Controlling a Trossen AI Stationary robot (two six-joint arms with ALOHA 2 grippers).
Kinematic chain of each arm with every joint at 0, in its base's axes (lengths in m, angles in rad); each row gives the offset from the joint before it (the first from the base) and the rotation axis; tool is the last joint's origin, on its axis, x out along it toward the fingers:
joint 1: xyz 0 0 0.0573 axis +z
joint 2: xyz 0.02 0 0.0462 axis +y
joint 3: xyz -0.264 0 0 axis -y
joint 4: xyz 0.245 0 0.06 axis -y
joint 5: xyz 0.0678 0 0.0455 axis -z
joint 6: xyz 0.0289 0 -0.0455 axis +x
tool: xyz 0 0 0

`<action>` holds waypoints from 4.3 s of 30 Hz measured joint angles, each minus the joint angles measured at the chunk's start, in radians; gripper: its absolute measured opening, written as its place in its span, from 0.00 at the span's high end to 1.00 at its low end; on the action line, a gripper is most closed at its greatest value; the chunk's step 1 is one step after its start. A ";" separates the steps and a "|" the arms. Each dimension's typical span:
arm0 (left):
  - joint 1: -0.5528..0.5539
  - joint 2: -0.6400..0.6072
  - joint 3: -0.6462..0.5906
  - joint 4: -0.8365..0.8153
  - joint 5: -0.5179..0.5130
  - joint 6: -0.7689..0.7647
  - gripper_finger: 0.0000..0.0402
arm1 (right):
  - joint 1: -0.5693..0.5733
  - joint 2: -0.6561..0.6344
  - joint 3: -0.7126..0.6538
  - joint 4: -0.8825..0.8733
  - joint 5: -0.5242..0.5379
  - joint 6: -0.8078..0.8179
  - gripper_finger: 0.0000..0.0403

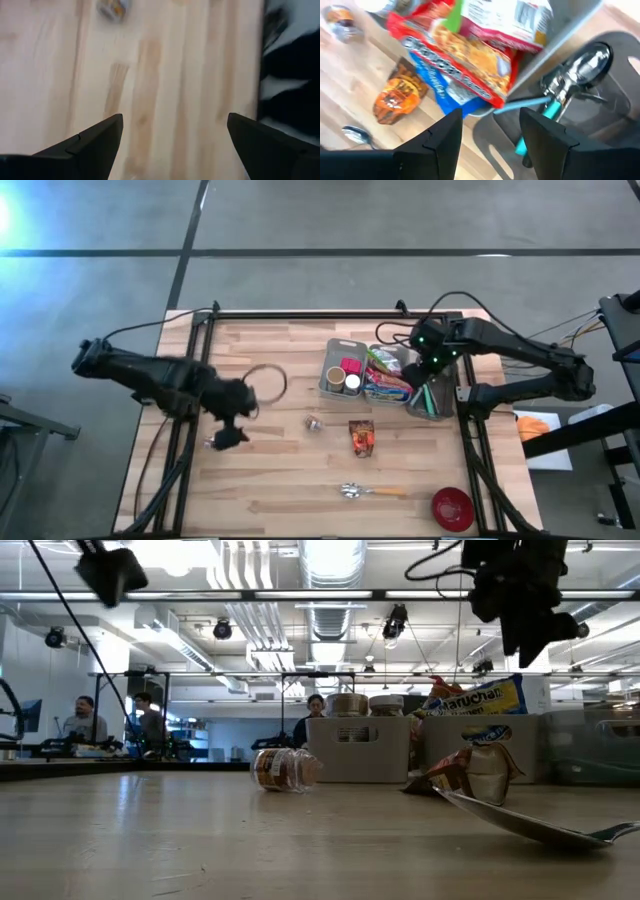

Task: Pick & Place Food Item
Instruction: Put the bottom brown seasoning bottle into the left gray bin

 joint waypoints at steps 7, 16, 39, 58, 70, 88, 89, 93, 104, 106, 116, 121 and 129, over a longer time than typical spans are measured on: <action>-0.224 0.002 -0.118 -0.050 -0.075 -0.023 0.10 | 0.030 0.001 0.050 0.015 0.027 0.003 0.51; -0.407 0.002 -0.263 -0.048 -0.064 -0.227 0.10 | 0.074 0.002 0.030 0.034 0.027 0.007 0.51; -0.476 0.003 -0.554 0.121 -0.070 -0.406 0.10 | 0.175 0.002 0.005 0.097 0.026 0.060 0.51; -0.476 0.117 -0.597 0.266 -0.057 -0.378 0.49 | 0.179 0.002 0.005 0.128 0.026 0.075 0.51; -0.447 0.118 -0.515 0.266 0.022 -0.457 0.55 | 0.198 0.002 0.018 0.165 0.025 0.056 0.51; -0.128 0.001 -0.108 0.256 -0.289 -0.106 0.55 | 0.360 0.002 0.102 0.893 0.016 0.054 0.51; -0.108 0.001 -0.095 0.254 -0.277 -0.067 0.55 | 0.371 0.002 0.102 0.921 0.017 0.047 0.51; -0.032 0.002 -0.069 0.274 -0.191 0.029 0.55 | 0.409 0.018 0.104 0.966 0.022 -0.001 0.51; 0.246 0.054 -0.059 0.914 0.388 -0.197 0.55 | 0.476 0.262 0.352 0.834 -0.077 -0.435 0.51; 0.249 0.079 -0.060 0.975 0.460 -0.252 0.55 | 0.475 0.316 0.436 0.764 -0.084 -0.526 0.51; 0.244 0.135 -0.054 1.050 0.546 -0.298 0.55 | 0.467 0.569 0.838 0.481 -0.115 -0.707 0.51; 0.244 0.135 -0.054 1.057 0.572 -0.292 0.55 | 0.464 0.686 0.996 0.397 -0.182 -0.711 0.51; 0.244 0.135 -0.054 1.059 0.597 -0.270 0.55 | 0.459 0.797 1.168 0.332 -0.357 -0.706 0.51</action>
